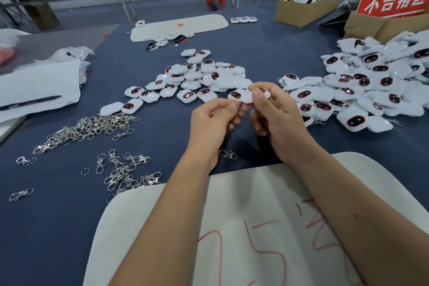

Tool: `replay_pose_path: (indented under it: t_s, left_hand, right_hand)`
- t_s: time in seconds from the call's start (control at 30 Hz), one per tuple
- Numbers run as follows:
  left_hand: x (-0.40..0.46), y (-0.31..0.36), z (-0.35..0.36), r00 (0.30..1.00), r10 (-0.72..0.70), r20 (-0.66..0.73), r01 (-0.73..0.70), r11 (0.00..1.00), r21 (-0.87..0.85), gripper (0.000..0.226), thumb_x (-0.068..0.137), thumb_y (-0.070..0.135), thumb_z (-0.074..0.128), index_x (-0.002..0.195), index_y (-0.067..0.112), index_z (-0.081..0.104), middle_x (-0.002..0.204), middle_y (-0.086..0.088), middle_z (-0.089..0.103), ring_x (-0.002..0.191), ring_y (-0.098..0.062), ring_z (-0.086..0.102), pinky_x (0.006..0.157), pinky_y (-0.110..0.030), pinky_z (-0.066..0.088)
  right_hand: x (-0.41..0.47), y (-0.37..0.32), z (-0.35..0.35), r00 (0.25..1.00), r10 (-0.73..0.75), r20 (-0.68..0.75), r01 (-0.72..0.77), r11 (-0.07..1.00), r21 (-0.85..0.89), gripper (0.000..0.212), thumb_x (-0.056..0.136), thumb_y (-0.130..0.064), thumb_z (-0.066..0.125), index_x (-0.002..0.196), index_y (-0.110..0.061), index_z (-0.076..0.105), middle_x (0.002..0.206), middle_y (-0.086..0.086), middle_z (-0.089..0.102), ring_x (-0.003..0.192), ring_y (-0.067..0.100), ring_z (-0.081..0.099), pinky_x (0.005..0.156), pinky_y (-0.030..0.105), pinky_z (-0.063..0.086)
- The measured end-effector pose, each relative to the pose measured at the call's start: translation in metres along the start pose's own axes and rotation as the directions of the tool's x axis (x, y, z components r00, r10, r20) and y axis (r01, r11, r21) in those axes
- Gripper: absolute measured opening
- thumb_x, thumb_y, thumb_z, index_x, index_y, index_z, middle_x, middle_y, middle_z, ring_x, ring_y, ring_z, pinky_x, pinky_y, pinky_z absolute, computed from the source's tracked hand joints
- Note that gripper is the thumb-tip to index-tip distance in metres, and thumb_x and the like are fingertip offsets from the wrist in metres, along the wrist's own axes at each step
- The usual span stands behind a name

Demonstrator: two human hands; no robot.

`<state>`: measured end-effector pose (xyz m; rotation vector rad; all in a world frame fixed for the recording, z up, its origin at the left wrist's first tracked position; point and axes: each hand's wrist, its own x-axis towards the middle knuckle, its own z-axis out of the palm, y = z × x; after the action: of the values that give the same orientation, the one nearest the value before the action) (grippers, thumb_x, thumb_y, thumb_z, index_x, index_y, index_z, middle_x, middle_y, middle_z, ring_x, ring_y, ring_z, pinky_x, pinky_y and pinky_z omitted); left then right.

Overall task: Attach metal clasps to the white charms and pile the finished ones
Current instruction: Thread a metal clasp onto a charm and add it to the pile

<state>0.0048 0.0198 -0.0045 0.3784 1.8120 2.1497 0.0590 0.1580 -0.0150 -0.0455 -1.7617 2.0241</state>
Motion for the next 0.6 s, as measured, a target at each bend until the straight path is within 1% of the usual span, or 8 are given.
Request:
replay_pose_path:
  t_s: [0.17,0.23,0.3,0.33,0.4,0.43,0.53,0.6]
  left_hand:
    - [-0.0017,0.0028,-0.0005,0.996,0.061,-0.064,-0.06,0.998,0.007,0.012,0.093,0.004,0.068,0.084,0.01,0.071,0.074,-0.004,0.069,0.068,-0.014,0.056,0.063,-0.024,0.048]
    - [-0.0015,0.0019,-0.0013,0.99,0.113,-0.081,-0.104,0.988,0.114,0.014,0.093,0.004,0.068,0.081,0.011,0.071,0.07,0.0,0.068,0.066,-0.011,0.058,0.065,-0.024,0.051]
    - [-0.0005,0.0007,-0.0021,0.979,0.183,-0.091,-0.15,0.947,0.285,0.016,0.091,0.005,0.069,0.077,0.014,0.07,0.07,-0.003,0.067,0.067,-0.01,0.059,0.07,-0.03,0.053]
    - [0.0,0.0002,-0.0025,0.972,0.218,-0.083,-0.173,0.913,0.37,0.018,0.089,0.005,0.07,0.075,0.015,0.07,0.07,-0.003,0.067,0.067,-0.009,0.057,0.07,-0.028,0.052]
    - [-0.0005,0.0002,-0.0035,0.955,0.292,-0.048,-0.222,0.815,0.536,0.021,0.087,0.006,0.07,0.072,0.019,0.068,0.067,0.002,0.064,0.061,-0.003,0.052,0.061,-0.016,0.045]
    - [-0.0012,0.0002,-0.0038,0.945,0.326,-0.022,-0.247,0.759,0.603,0.022,0.087,0.005,0.069,0.071,0.02,0.067,0.065,0.005,0.063,0.06,-0.004,0.052,0.059,-0.014,0.042]
    - [-0.0021,-0.0015,-0.0045,0.92,0.388,0.054,-0.295,0.594,0.748,0.02,0.086,0.006,0.061,0.072,0.021,0.063,0.063,0.009,0.059,0.063,-0.016,0.054,0.06,-0.031,0.045]
    - [-0.0041,-0.0019,-0.0027,0.895,0.444,0.046,-0.3,0.522,0.799,0.019,0.087,0.009,0.062,0.072,0.021,0.062,0.063,0.01,0.058,0.064,-0.018,0.054,0.062,-0.035,0.046]
  right_hand:
    - [0.0007,0.001,0.0012,0.999,0.019,-0.026,-0.019,1.0,-0.003,0.019,0.097,-0.037,0.063,0.107,-0.021,0.066,0.081,0.006,0.071,0.051,0.016,0.045,0.045,0.024,0.033]
    - [0.0,0.0009,0.0012,0.999,0.011,-0.033,-0.011,1.0,-0.013,0.016,0.097,-0.036,0.065,0.105,-0.022,0.067,0.08,0.005,0.071,0.051,0.015,0.045,0.045,0.024,0.034]
    - [-0.001,0.0012,0.0018,0.999,-0.007,-0.036,0.006,0.999,-0.032,0.017,0.097,-0.034,0.067,0.106,-0.02,0.067,0.078,0.005,0.07,0.051,0.015,0.044,0.045,0.023,0.033]
    - [-0.0014,0.0013,0.0022,0.999,-0.015,-0.037,0.013,0.999,-0.045,0.019,0.096,-0.033,0.068,0.107,-0.018,0.066,0.077,0.004,0.069,0.051,0.016,0.043,0.045,0.023,0.033]
    - [-0.0022,0.0009,0.0033,0.999,-0.025,-0.028,0.023,0.997,-0.076,0.023,0.094,-0.031,0.07,0.109,-0.015,0.064,0.074,0.001,0.067,0.051,0.017,0.042,0.046,0.023,0.032]
    - [-0.0025,0.0008,0.0037,0.999,-0.033,-0.015,0.031,0.995,-0.092,0.024,0.094,-0.029,0.07,0.111,-0.012,0.064,0.072,-0.001,0.065,0.052,0.018,0.04,0.046,0.023,0.033]
    - [-0.0035,0.0021,0.0029,0.998,-0.051,0.043,0.058,0.986,-0.157,0.022,0.099,-0.018,0.069,0.116,-0.007,0.062,0.069,-0.007,0.059,0.053,0.018,0.038,0.047,0.023,0.035]
    - [-0.0038,0.0024,0.0036,0.997,-0.057,0.046,0.064,0.982,-0.175,0.022,0.099,-0.019,0.07,0.115,-0.007,0.062,0.069,-0.006,0.058,0.053,0.017,0.038,0.048,0.023,0.035]
